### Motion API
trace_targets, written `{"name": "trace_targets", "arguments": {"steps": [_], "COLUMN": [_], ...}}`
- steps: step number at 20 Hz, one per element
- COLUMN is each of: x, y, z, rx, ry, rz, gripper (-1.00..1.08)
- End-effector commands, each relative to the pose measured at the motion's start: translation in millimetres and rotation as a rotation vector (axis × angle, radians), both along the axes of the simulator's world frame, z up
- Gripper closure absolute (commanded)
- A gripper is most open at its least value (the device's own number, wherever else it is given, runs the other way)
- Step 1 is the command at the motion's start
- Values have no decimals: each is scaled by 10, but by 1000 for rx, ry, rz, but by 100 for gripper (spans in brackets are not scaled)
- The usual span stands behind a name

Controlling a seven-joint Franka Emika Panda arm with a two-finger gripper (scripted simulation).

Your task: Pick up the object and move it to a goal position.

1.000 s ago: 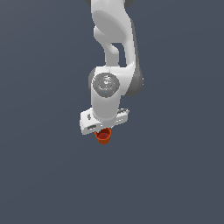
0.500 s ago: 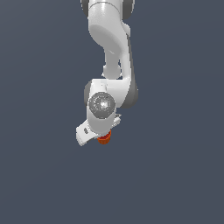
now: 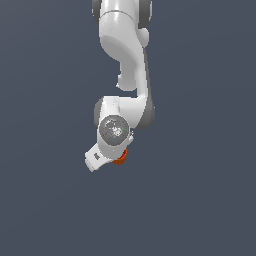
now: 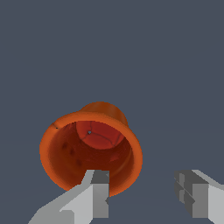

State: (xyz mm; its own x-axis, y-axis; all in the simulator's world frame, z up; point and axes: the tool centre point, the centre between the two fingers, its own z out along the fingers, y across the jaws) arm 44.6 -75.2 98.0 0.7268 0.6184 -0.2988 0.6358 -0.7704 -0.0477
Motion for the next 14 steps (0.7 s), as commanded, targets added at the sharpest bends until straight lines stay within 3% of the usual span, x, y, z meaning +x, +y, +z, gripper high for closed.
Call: {"name": "trace_targets", "arguments": {"steps": [1, 14], "x": [3, -84], "y": [-8, -55], "z": [-6, -288], "rx": [0, 0], "ry": [4, 4], "rz": [7, 7], "gripper": [-20, -20]}}
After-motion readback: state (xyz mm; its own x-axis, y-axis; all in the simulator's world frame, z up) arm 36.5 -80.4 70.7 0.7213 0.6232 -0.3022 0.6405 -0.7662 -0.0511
